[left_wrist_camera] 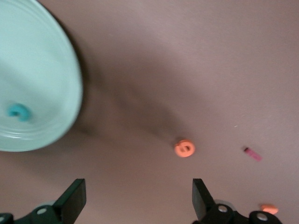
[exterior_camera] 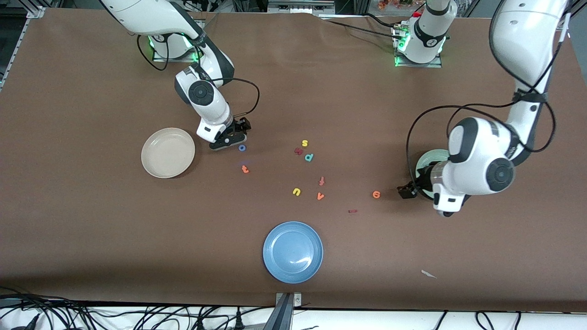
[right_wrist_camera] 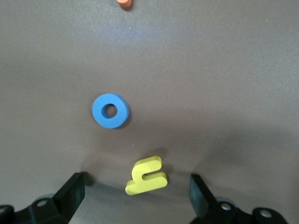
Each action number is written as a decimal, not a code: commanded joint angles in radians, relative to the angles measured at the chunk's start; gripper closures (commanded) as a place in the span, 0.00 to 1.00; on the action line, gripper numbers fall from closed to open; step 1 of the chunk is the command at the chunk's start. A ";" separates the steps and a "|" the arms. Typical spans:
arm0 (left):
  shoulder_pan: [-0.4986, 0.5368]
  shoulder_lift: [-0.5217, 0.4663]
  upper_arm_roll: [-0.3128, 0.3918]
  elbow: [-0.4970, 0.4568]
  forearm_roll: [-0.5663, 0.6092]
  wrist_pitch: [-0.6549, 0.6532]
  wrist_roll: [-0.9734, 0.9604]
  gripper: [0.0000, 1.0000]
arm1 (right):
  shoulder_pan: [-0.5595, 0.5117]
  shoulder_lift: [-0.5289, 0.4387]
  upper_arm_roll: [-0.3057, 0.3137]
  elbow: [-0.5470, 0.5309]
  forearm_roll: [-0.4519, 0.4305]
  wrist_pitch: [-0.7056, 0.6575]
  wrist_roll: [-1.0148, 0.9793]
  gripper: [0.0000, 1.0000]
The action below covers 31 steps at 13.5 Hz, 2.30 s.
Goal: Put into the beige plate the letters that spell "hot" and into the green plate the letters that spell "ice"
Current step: 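Grasp the yellow h with the right gripper while the left gripper reaches orange g, then drop the h on the cream plate while the left gripper drops the g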
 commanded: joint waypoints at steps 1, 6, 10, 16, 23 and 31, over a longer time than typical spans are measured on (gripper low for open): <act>-0.037 0.095 0.009 0.057 -0.030 0.108 -0.046 0.00 | -0.001 -0.005 0.001 -0.042 -0.031 0.025 0.014 0.00; -0.095 0.157 0.020 0.056 -0.015 0.199 -0.068 0.00 | -0.003 -0.008 -0.001 -0.042 -0.039 0.025 0.013 0.17; -0.101 0.183 0.020 0.053 0.011 0.199 -0.074 0.15 | -0.004 -0.022 -0.002 -0.037 -0.039 0.024 0.005 0.33; -0.100 0.191 0.020 0.048 0.041 0.199 -0.074 0.44 | -0.013 -0.037 -0.002 -0.035 -0.039 0.021 -0.001 0.47; -0.100 0.194 0.022 0.048 0.041 0.199 -0.085 0.74 | -0.018 -0.060 -0.002 -0.035 -0.041 0.005 -0.007 0.80; -0.081 0.180 0.022 0.053 0.080 0.180 -0.068 1.00 | -0.165 -0.274 -0.001 -0.032 -0.028 -0.251 -0.221 0.80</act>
